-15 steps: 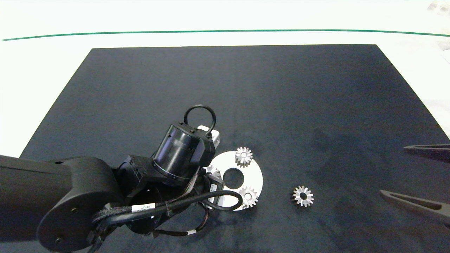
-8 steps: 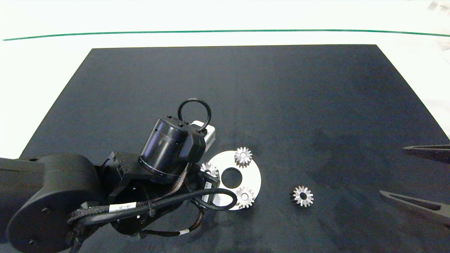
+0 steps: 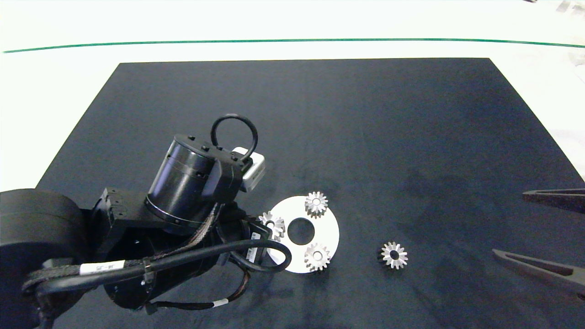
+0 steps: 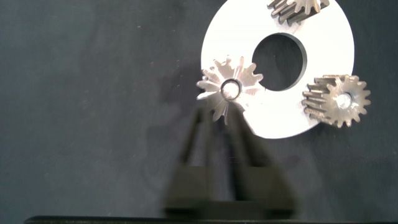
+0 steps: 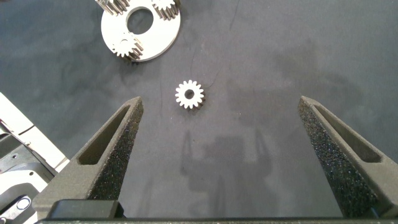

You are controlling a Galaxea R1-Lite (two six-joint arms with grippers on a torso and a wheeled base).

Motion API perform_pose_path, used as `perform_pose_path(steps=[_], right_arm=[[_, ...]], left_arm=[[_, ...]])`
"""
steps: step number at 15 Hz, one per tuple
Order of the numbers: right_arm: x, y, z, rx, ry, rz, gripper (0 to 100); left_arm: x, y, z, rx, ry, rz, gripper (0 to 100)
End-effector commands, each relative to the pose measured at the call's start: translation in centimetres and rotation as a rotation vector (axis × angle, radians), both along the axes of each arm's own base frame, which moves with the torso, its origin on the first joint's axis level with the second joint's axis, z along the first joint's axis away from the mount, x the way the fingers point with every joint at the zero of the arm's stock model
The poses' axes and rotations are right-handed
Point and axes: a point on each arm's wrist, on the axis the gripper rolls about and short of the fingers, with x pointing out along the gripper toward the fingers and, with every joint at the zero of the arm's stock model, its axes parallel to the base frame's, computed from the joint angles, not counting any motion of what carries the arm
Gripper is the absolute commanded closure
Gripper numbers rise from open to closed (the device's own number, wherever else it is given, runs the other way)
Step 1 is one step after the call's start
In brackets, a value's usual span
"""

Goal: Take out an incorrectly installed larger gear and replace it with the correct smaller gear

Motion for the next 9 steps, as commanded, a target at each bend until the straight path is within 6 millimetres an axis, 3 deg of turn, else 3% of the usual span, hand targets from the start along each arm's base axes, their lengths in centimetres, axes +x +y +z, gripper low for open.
perform_pose_path(steps=[1,3,4,9], right_arm=[[0.0,0.0,0.0,-0.002,0.002,0.003,0],[0.0,0.0,0.0,-0.001,0.000,0.003,0],[0.0,0.0,0.0,-0.001,0.000,0.003,0],[0.0,0.0,-0.1,-0.001,0.002,0.001,0]], left_arm=[[-0.4,0.5,0.8,-0.021,-0.019,0.004,90],[-0.5,0.6,0.7,-0.020,-0.017,0.005,90],[-0.6,0.6,0.6,-0.019,-0.016,0.003,0],[-1.3,1.7,1.3,-0.037,-0.034,0.014,0]])
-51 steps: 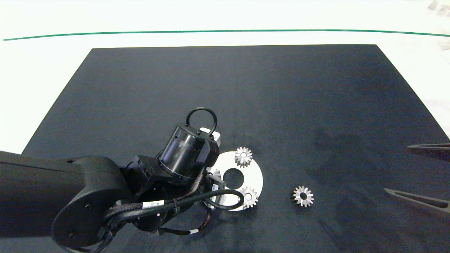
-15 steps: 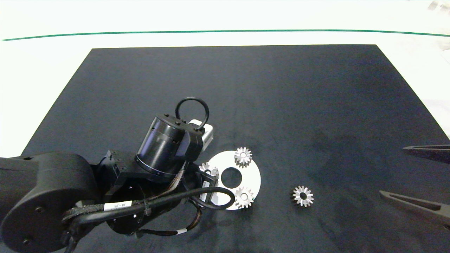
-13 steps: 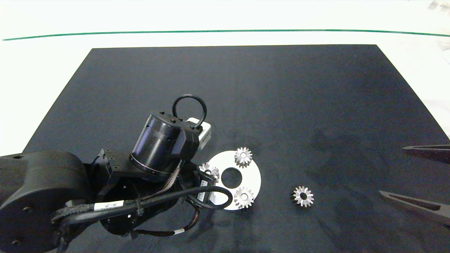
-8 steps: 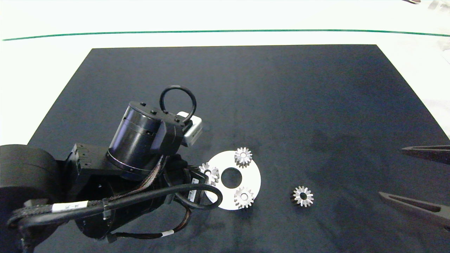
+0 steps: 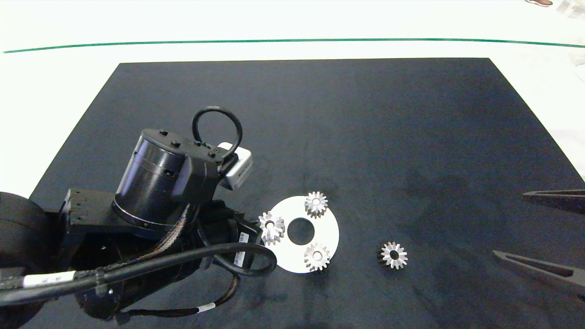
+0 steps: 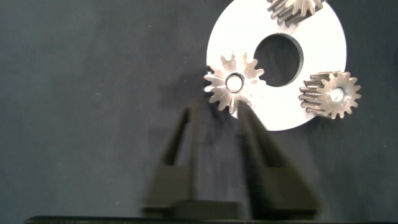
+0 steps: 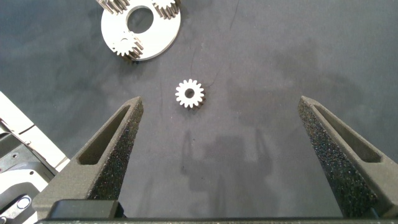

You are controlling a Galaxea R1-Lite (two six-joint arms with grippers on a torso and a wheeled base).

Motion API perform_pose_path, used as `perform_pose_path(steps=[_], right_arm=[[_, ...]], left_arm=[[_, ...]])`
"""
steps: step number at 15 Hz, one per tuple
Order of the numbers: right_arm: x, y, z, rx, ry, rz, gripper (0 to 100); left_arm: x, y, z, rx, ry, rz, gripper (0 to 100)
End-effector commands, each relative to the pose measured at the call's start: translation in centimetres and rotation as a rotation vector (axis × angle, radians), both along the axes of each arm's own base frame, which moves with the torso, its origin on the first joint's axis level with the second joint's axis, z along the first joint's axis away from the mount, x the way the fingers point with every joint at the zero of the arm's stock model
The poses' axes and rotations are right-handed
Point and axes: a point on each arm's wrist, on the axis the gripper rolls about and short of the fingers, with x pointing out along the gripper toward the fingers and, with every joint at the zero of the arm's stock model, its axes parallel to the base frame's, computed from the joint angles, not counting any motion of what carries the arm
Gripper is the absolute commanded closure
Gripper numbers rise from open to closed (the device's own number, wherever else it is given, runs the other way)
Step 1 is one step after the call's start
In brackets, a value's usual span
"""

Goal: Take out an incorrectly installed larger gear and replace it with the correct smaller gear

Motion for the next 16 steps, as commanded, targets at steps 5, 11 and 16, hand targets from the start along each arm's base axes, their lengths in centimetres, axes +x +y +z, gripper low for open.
perform_pose_path(steps=[5,11,16], right_arm=[[0.0,0.0,-0.1,-0.003,0.004,0.000,0],[-0.1,-0.1,0.1,0.009,-0.019,-0.005,0],[-0.1,-0.1,0.1,0.008,-0.020,-0.007,0]], left_arm=[[-0.2,2.7,1.3,-0.039,-0.040,0.076,0],[-0.2,2.9,2.1,-0.055,-0.061,0.080,0],[0.4,3.0,3.7,0.079,0.059,0.092,0]])
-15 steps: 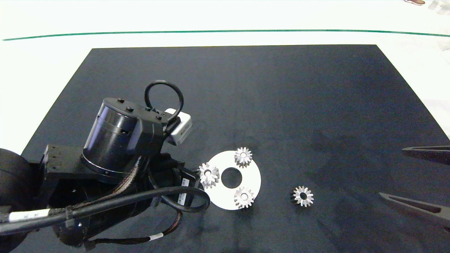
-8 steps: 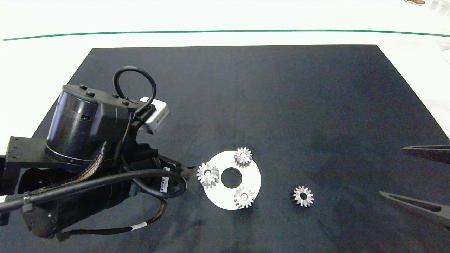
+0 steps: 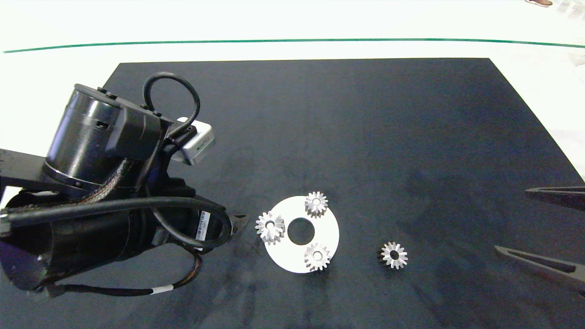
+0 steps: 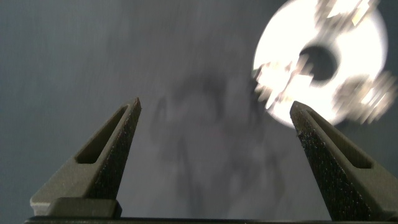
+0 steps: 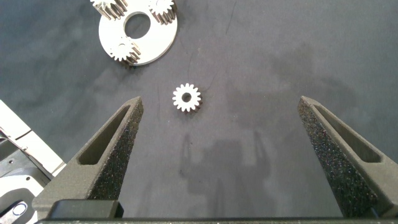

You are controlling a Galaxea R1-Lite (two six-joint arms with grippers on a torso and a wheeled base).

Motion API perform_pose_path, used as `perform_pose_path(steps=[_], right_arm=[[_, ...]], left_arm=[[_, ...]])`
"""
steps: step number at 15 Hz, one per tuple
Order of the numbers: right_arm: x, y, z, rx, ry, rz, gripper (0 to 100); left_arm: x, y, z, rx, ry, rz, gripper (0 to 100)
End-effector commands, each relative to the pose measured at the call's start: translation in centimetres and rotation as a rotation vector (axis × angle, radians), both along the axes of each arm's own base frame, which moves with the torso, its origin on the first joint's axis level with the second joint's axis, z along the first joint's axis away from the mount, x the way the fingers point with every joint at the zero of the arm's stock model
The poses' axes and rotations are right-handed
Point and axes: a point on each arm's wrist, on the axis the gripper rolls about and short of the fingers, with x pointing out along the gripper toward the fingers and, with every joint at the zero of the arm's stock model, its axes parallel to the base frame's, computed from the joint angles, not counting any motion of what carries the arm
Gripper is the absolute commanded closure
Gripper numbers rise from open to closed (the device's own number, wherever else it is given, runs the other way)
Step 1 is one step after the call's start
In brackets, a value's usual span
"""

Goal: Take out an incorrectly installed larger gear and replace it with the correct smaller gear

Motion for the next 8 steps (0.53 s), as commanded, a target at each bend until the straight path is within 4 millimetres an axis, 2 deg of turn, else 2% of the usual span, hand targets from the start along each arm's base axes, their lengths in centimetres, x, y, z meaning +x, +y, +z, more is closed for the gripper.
perform_pose_path(steps=[1,5,8], right_arm=[[0.0,0.0,0.0,-0.002,0.000,0.002,0],[0.0,0.0,0.0,-0.002,0.001,0.002,0],[-0.1,0.0,0.0,-0.001,-0.002,0.002,0]], left_arm=[[0.6,-0.5,0.6,0.090,0.097,0.005,0],[1.6,-2.1,-0.7,0.131,0.143,-0.013,0],[2.3,-4.2,-1.4,0.136,0.162,-0.041,0]])
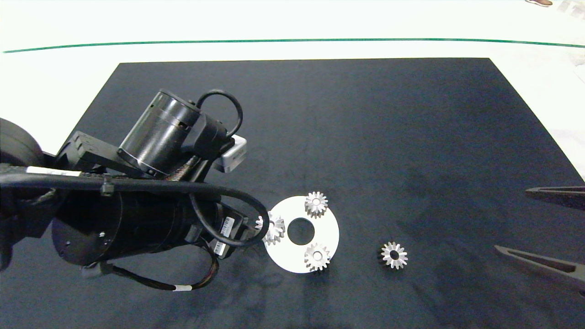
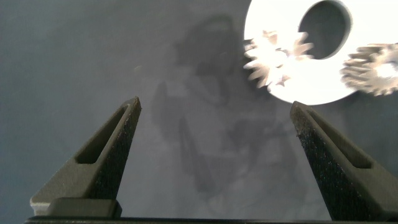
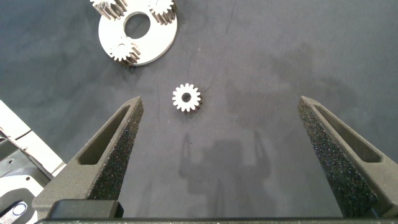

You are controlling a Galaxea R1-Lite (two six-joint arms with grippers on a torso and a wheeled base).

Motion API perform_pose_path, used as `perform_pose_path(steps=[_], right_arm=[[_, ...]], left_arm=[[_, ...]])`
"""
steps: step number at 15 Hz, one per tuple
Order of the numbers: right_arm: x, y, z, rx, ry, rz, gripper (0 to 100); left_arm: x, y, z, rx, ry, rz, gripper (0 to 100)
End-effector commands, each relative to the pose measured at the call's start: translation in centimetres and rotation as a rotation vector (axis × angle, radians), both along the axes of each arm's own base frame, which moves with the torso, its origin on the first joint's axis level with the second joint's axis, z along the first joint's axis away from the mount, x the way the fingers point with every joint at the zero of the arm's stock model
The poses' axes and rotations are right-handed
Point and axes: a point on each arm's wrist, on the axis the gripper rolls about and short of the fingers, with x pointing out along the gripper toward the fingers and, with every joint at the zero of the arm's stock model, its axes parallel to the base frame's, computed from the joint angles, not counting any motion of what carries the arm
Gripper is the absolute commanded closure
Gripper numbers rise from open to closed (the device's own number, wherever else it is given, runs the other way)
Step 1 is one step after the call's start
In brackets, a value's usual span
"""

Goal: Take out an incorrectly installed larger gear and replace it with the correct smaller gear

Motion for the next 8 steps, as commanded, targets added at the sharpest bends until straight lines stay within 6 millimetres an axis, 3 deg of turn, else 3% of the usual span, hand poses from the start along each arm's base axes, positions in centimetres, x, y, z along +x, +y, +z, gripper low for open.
perform_pose_path(steps=[1,8], right_arm=[[-0.1,0.0,0.0,-0.001,-0.001,0.002,0],[-0.1,0.0,0.2,0.007,-0.013,0.001,0]], left_arm=[[1.5,-2.3,-1.6,0.011,0.048,0.009,0],[1.8,-4.0,-1.3,0.013,0.062,-0.012,0]])
